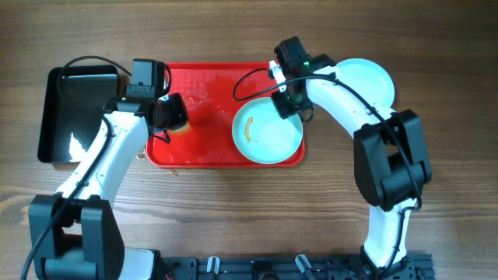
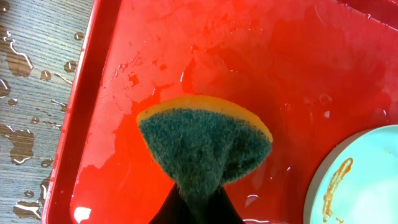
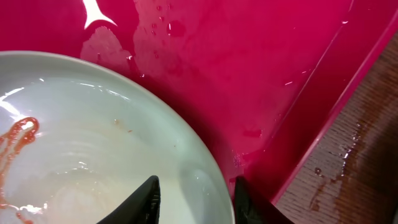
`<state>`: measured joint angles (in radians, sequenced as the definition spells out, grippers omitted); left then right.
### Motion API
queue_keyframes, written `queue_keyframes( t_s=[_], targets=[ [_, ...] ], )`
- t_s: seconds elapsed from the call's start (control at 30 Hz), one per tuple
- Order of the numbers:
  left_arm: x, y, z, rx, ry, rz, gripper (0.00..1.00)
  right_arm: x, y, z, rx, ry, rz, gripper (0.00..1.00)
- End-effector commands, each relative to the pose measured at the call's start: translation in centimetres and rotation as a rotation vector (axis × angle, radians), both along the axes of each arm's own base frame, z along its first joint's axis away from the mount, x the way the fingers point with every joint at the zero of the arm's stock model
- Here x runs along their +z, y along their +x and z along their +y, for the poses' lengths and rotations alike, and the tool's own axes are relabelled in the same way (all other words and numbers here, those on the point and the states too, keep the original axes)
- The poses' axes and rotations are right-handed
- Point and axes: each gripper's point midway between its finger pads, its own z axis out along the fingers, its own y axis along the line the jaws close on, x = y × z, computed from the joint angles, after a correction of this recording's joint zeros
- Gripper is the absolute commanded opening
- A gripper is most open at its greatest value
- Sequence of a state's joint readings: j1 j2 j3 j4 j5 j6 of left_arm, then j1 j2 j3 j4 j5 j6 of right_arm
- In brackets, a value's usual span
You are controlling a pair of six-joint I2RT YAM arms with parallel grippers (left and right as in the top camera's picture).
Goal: Clean dirty plates on tray and stack at the side
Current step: 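Grasp the last plate's rim with the right gripper and drag it left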
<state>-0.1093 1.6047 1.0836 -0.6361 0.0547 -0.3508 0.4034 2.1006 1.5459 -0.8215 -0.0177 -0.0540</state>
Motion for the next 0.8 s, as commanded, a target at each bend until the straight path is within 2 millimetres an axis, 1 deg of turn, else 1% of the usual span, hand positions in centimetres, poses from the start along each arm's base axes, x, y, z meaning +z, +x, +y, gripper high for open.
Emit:
queue_keyframes(
  t_s=[0.0,0.1,0.2,0.3,0.33,0.47,0.53,0.57,0.6,0.67,0.7,0.73,0.77],
  targets=[
    [-0.4,-0.2,-0.3,-0.006,-0.014,0.012,0.04,-0.4,-0.8,-0.4,0.020,-0.005,0.013,0.39],
    [-0.4,-0.2,-0.3,-0.006,-0.014,0.012,0.04,-1.8,-1.6,-0.7,0.020,-0.016,0.039,0.39],
    [-0.4,-0.2,-0.3,-0.006,-0.014,0.012,0.04,-2.4,-2.1,-0.8,-0.010,-0.015,0.060,0.38],
    [-0.4,-0.2,-0.3,-0.006,-0.014,0.012,0.04,-2.2,-2.7,1.1,0.001,0.093,0.099,0.33],
    [-0.4,-0.2,-0.3,-0.006,-0.014,0.012,0.04,-2.0,-2.8,1.9,-0.011,0.136,0.109,0.33],
    [-0.4,-0.2,-0.3,-0.007,-0.017,0.012,0.04,-1.3,-2.9,4.8,-0.061,0.274,0.132,0.26],
    [-0.4,-0.2,-0.5,-0.012,-0.028,0.014,0.04,-1.0,-2.8,6.2,-0.085,0.313,0.129,0.27],
    [-0.4,-0.2,-0.6,-0.013,-0.032,0.014,0.04,-0.9,-2.7,6.7,-0.102,0.322,0.123,0.28],
    [-0.4,-0.2,-0.6,-0.013,-0.031,0.014,0.04,-0.9,-2.4,7.1,-0.118,0.326,0.111,0.34],
    [-0.4,-0.2,-0.6,-0.014,-0.031,0.014,0.04,-0.7,-2.1,7.1,-0.167,0.324,0.105,0.37],
    [-0.4,-0.2,-0.6,-0.013,-0.031,0.015,0.04,-0.4,-2.0,7.1,-0.208,0.328,0.118,0.40],
    [-0.4,-0.2,-0.6,-0.018,-0.029,0.015,0.04,0.7,-1.8,6.8,-0.313,0.334,0.152,0.41],
    [-0.4,-0.2,-0.6,-0.018,-0.029,0.014,0.04,1.4,-1.8,6.7,-0.348,0.335,0.163,0.40]
  ],
)
